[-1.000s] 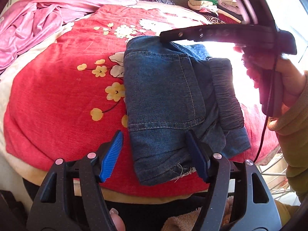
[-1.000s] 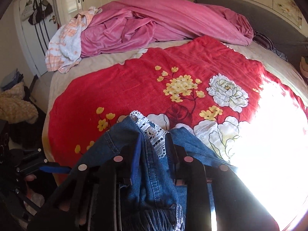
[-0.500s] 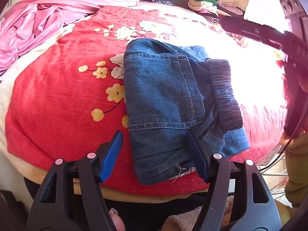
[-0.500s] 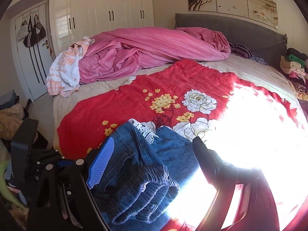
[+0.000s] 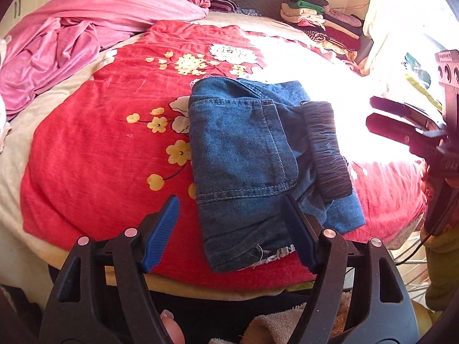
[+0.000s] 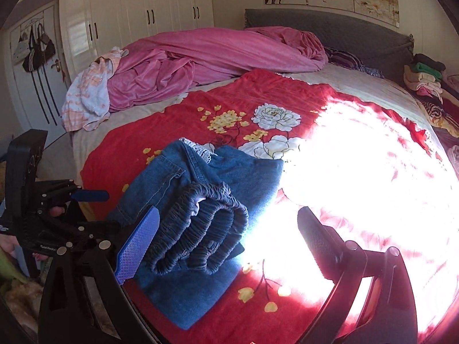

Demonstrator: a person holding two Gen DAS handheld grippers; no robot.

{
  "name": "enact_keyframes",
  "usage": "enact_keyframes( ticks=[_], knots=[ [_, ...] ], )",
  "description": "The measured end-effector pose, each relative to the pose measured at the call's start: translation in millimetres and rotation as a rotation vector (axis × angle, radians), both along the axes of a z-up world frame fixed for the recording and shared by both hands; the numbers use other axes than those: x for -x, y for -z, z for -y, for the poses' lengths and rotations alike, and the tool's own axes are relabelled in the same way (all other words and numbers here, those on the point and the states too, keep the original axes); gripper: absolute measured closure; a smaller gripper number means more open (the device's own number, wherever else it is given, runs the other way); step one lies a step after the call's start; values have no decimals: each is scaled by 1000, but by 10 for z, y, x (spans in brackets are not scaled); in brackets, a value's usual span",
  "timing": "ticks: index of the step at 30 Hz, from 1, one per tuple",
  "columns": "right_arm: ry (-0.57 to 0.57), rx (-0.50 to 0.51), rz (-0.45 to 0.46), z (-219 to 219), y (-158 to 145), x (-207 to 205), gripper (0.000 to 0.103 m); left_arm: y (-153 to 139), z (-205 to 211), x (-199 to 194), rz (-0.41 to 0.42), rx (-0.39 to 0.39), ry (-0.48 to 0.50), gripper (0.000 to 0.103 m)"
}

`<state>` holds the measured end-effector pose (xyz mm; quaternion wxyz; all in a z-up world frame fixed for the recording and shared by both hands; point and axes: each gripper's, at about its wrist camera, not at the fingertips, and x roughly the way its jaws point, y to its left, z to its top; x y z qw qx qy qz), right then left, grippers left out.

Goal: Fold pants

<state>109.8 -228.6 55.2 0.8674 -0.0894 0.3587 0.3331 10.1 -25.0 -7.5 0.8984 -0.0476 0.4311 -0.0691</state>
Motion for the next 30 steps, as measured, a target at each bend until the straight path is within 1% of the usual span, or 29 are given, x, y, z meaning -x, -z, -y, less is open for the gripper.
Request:
enact_keyframes(
  ticks=[4,7,10,15,17,19,26,30],
  knots=[
    [5,-14,-78,11,183,49,7,6,-28,-13,-5,-1,-15,36],
    [21,-14,-109,11,269,78,7,-2,-53,-15,-3,-2,-24,34],
    [31,-16,-123,27,308,98,7,-35,-97,5,5,0,-37,30],
    [44,-17,-137,61,343,124,6,-114,-220,30,24,3,-77,20],
    [45,-21,-144,72,364,122,6,-134,-266,30,26,5,-94,18],
    [47,-22,-150,70,387,123,6,-141,-291,21,27,4,-107,14],
    [48,-35,-168,45,431,116,6,-111,-235,-49,13,4,-90,10],
    [52,-46,-171,13,429,120,5,-95,-183,-101,8,3,-78,10]
  ],
)
